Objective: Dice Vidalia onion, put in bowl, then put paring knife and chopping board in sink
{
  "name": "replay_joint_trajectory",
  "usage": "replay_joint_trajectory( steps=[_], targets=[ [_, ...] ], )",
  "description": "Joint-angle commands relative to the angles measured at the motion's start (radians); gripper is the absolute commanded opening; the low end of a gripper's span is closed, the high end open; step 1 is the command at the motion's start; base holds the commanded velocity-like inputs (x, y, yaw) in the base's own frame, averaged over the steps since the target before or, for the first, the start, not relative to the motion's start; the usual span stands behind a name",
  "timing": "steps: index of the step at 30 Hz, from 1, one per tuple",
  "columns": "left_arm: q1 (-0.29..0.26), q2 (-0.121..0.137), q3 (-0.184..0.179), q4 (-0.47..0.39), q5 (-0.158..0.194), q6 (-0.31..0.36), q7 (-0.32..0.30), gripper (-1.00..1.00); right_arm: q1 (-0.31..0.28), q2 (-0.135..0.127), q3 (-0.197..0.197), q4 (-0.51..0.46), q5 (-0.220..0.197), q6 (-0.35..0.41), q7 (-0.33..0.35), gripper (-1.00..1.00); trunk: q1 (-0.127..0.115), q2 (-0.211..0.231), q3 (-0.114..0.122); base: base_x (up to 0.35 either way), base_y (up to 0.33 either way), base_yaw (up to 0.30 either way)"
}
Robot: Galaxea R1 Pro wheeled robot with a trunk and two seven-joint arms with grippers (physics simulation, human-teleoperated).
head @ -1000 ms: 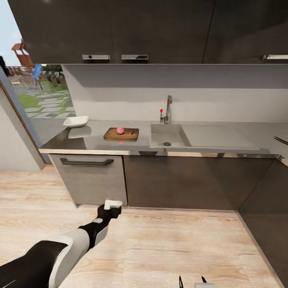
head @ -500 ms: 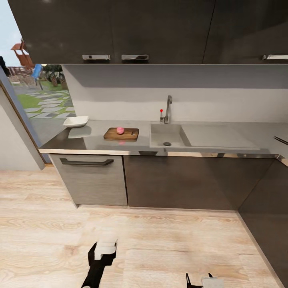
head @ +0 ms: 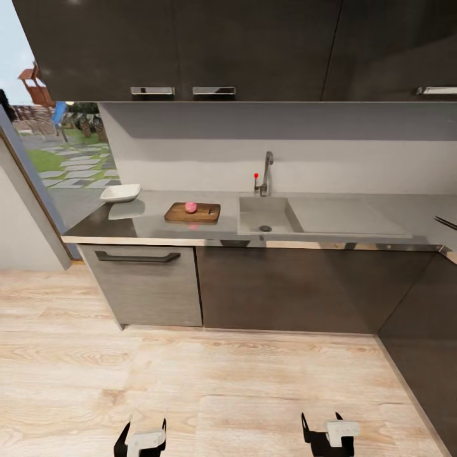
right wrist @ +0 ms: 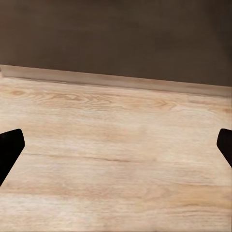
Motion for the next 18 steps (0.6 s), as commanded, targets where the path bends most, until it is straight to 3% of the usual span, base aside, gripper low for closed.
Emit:
replay_joint_trajectory(
  steps=[1,10,18],
  targets=[
    [-0.001,0.000,-0.008,0.004,0.001,-0.002,0.008,1.00,-0.001,-0.001,0.009,0.000,-0.007,-0.003,-0.006,1.00,0.000,-0.001,-0.001,0.000,0.000,0.000],
    [-0.001,0.002,-0.007,0.002,0.001,0.030,0.009,1.00,-0.001,0.010,0.007,-0.001,-0.011,-0.003,-0.010,1.00,0.000,-0.001,0.004,0.073,-0.010,-0.104],
    [-0.001,0.002,-0.007,0.002,0.001,0.035,0.009,1.00,-0.001,0.011,0.006,0.001,-0.010,-0.003,-0.010,1.00,0.000,-0.001,0.013,0.237,-0.186,-0.196]
  ],
)
